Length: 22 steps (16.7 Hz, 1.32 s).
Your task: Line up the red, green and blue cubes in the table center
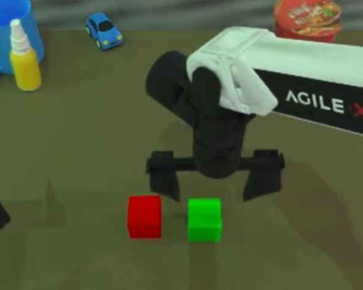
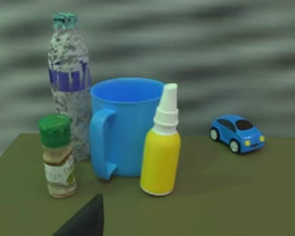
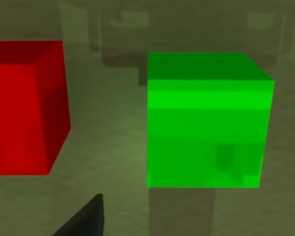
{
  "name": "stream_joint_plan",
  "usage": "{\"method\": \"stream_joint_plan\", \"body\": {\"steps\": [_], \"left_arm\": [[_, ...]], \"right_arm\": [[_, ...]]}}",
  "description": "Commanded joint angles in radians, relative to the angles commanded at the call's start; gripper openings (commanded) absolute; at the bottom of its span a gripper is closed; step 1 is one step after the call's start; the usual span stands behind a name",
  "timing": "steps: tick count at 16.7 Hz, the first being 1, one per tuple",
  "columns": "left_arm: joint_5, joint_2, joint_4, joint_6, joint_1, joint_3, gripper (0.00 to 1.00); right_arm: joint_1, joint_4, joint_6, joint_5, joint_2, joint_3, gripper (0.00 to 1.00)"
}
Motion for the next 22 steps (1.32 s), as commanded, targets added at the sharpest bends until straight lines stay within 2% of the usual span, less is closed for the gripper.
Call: {"method": "stream_joint_plan", "body": {"steps": [5, 14, 18, 22], "left_arm": [[0.000, 0.000, 0.000, 0.000, 0.000, 0.000, 1.00], [0.000, 0.000, 0.000, 0.000, 0.000, 0.000, 1.00], [0.000, 0.000, 0.000, 0.000, 0.000, 0.000, 1.00], [0.000, 0.000, 0.000, 0.000, 0.000, 0.000, 1.00]], "right_arm": [[-0.115, 0.011, -0.079, 0.000, -0.245, -0.250, 1.00], [-0.400, 0.029, -0.290, -0.002, -0.905, -0.954, 1.00], [-0.466, 0.041, -0.339, -0.002, -1.035, -1.081, 1.00], [-0.469, 0.041, -0.342, -0.002, -1.040, -1.086, 1.00]]}}
